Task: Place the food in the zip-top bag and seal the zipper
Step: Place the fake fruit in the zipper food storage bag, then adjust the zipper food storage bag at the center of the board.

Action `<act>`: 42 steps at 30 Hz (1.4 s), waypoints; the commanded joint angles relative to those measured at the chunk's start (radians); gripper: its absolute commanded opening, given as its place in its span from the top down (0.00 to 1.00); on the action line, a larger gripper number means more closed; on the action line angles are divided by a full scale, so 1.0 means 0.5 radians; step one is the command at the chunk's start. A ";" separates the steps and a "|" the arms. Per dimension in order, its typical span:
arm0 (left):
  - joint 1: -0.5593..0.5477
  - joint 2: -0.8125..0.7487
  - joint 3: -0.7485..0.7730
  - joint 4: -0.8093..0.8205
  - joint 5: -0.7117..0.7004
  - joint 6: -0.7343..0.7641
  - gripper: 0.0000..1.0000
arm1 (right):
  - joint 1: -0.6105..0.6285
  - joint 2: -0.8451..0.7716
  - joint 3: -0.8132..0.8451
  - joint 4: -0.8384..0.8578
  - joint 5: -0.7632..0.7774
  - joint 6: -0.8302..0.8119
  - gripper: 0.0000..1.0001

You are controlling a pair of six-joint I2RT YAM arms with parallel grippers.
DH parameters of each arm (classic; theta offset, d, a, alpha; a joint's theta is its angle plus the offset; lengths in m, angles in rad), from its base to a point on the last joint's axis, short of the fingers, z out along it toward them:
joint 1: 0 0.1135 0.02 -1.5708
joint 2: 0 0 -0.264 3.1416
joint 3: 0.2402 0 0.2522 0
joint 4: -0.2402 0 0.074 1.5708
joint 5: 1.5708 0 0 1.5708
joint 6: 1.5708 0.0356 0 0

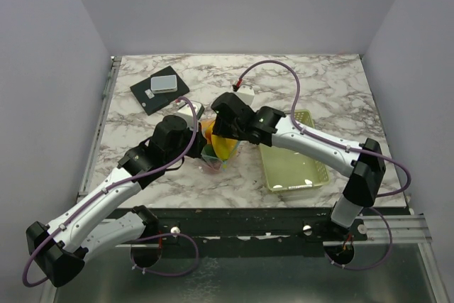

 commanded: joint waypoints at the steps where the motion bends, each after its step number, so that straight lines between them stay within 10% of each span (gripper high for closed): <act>1: 0.011 -0.026 -0.013 0.007 0.014 0.004 1.00 | -0.023 -0.091 -0.076 0.019 0.107 -0.041 0.43; 22: 0.030 -0.021 -0.013 0.008 0.000 -0.007 1.00 | -0.023 -0.598 -0.339 -0.073 0.148 -0.057 0.30; 42: 0.032 -0.008 -0.016 0.008 0.019 -0.006 1.00 | -0.023 -0.482 -0.642 0.219 -0.041 0.171 0.49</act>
